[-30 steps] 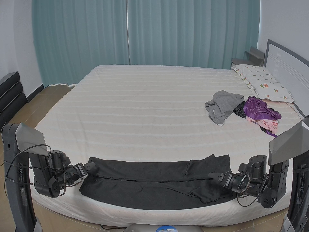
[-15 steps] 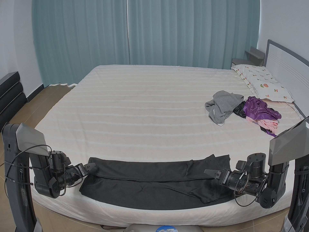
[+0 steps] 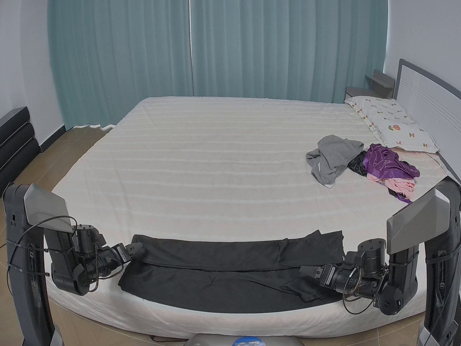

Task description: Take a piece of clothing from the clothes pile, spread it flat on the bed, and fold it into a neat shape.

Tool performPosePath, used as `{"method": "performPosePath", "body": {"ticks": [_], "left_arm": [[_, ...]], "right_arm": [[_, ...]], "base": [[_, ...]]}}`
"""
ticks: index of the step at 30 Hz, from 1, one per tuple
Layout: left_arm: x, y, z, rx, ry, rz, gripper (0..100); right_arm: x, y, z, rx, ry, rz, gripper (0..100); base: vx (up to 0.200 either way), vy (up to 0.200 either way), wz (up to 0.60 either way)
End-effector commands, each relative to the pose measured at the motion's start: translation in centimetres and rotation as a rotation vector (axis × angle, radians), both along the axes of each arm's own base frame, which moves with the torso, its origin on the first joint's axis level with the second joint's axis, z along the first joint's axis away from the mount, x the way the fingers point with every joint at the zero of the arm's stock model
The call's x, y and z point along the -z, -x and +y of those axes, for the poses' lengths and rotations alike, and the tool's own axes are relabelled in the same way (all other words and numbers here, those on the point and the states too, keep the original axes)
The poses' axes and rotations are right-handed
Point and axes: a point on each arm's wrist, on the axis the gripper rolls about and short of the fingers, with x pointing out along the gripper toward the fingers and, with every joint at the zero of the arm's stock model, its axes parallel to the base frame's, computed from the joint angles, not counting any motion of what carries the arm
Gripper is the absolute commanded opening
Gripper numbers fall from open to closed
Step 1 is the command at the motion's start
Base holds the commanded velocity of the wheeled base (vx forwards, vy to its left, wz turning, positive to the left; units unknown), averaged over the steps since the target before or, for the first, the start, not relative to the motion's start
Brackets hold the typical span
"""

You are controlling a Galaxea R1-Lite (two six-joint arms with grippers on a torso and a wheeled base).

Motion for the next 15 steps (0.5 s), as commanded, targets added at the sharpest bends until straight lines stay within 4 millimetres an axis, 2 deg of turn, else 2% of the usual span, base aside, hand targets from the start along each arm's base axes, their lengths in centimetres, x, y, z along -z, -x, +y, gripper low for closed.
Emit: {"method": "performPosePath", "body": {"ticks": [1, 7, 10, 11, 12, 15], "left_arm": [[0.0, -0.1, 0.0, -0.001, 0.001, -0.003, 100], [-0.4, -0.1, 0.2, -0.006, 0.003, -0.015, 100], [-1.4, -0.3, 0.4, -0.019, 0.012, -0.046, 100], [-1.4, -0.3, 0.4, -0.019, 0.012, -0.046, 100], [-2.3, -0.5, 0.5, -0.027, 0.029, -0.070, 100], [-3.5, -0.9, 0.4, -0.035, 0.053, -0.091, 100]], "right_arm": [[1.5, -0.5, -1.0, 0.041, 0.011, 0.036, 100], [0.5, -0.7, -0.9, 0.062, -0.046, 0.021, 100], [-2.5, -0.8, -1.0, 0.098, -0.132, -0.042, 100], [-2.5, -0.8, -1.0, 0.098, -0.132, -0.042, 100], [-4.3, -0.5, -1.3, 0.100, -0.169, -0.080, 100], [-5.6, -0.2, -2.2, 0.115, -0.196, -0.109, 100]], "base": [[0.000, 0.000, 0.00], [0.000, 0.000, 0.00], [0.000, 0.000, 0.00], [0.000, 0.000, 0.00], [0.000, 0.000, 0.00], [0.000, 0.000, 0.00]]}}
